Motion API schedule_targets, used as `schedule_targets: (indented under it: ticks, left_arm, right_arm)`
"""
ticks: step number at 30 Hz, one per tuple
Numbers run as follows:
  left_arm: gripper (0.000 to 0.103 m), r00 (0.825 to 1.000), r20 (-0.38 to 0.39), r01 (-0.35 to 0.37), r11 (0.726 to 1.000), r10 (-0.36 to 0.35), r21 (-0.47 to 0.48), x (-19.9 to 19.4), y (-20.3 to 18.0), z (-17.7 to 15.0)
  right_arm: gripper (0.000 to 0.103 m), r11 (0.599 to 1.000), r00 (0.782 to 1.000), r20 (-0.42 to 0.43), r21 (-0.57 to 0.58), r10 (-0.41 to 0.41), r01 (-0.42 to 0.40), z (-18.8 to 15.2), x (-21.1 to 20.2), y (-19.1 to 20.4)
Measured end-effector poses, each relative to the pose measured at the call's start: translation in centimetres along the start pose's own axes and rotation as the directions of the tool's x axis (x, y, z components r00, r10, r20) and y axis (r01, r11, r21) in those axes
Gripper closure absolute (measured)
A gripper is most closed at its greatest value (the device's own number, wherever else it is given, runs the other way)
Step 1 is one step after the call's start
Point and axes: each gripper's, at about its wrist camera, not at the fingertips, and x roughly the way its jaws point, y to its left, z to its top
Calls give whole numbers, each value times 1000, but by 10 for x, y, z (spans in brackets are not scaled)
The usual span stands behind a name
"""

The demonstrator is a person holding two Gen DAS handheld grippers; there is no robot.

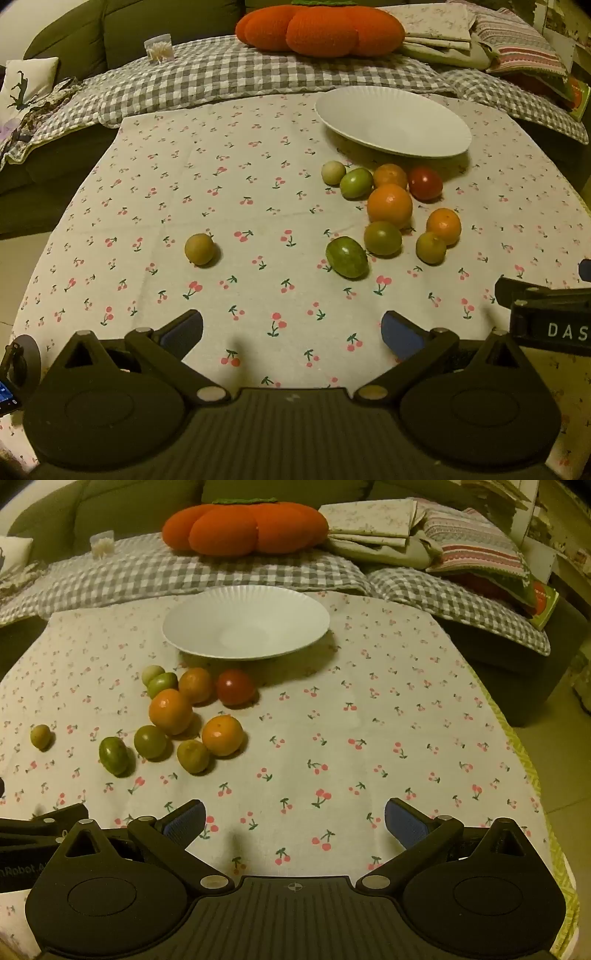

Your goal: Organize fruits

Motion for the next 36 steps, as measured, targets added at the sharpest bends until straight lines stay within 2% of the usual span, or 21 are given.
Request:
schedule_targets:
  ticks: [8,36]
  left_arm:
    - [1,1000,7,10,1000,-10,8,-1,0,2]
    - [1,1000,18,-21,1000,21,-1,0,4,0]
  right_arm:
    - [0,1000,1000,-1,-4,5,-5,-1,1,2]
    - [0,1000,1000,5,-13,0,0,-2,-1,2]
